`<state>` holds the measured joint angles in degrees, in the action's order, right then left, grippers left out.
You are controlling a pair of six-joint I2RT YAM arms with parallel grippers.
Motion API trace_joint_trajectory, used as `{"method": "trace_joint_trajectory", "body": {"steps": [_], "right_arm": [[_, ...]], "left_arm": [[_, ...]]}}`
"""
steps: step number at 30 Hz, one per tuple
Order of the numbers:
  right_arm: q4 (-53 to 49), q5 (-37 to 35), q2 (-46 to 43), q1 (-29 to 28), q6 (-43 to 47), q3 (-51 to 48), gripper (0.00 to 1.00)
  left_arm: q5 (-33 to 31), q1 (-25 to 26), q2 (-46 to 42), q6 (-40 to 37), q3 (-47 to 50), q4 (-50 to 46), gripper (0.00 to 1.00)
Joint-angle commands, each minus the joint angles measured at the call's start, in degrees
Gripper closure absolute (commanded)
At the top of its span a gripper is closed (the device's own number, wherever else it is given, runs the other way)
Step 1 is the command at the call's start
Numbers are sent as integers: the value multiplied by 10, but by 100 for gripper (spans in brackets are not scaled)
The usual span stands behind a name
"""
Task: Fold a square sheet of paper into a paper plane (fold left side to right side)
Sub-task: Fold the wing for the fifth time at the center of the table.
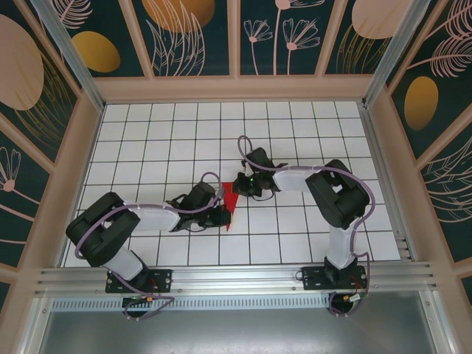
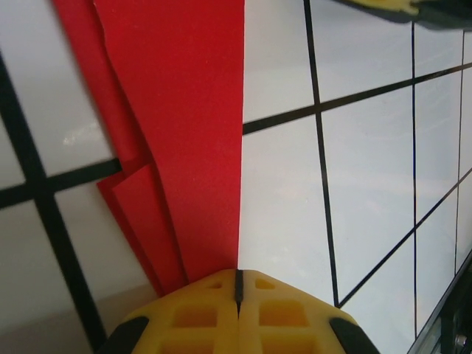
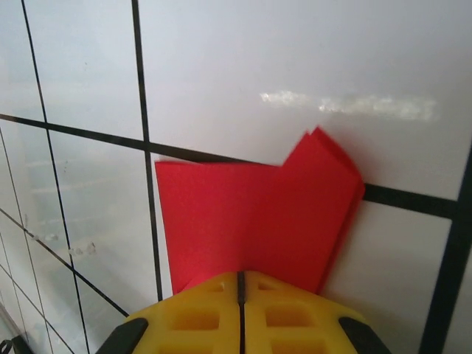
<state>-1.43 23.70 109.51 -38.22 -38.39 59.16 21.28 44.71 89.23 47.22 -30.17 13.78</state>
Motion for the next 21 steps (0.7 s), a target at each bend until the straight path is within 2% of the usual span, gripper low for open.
{"method": "trace_joint_trajectory", "body": {"steps": [1,6,21], "right_arm": [[-39,-29,18,2,-4,7,91],[-44,-32,16,2,0,2,91],[-58,-43,19,1,5,6,91]], "left_arm": [[-7,3,-36,-2,3,-60,91],[0,4,-64,-5,-18,-65,90],[52,3,11,-9,-26,-31,91]]}}
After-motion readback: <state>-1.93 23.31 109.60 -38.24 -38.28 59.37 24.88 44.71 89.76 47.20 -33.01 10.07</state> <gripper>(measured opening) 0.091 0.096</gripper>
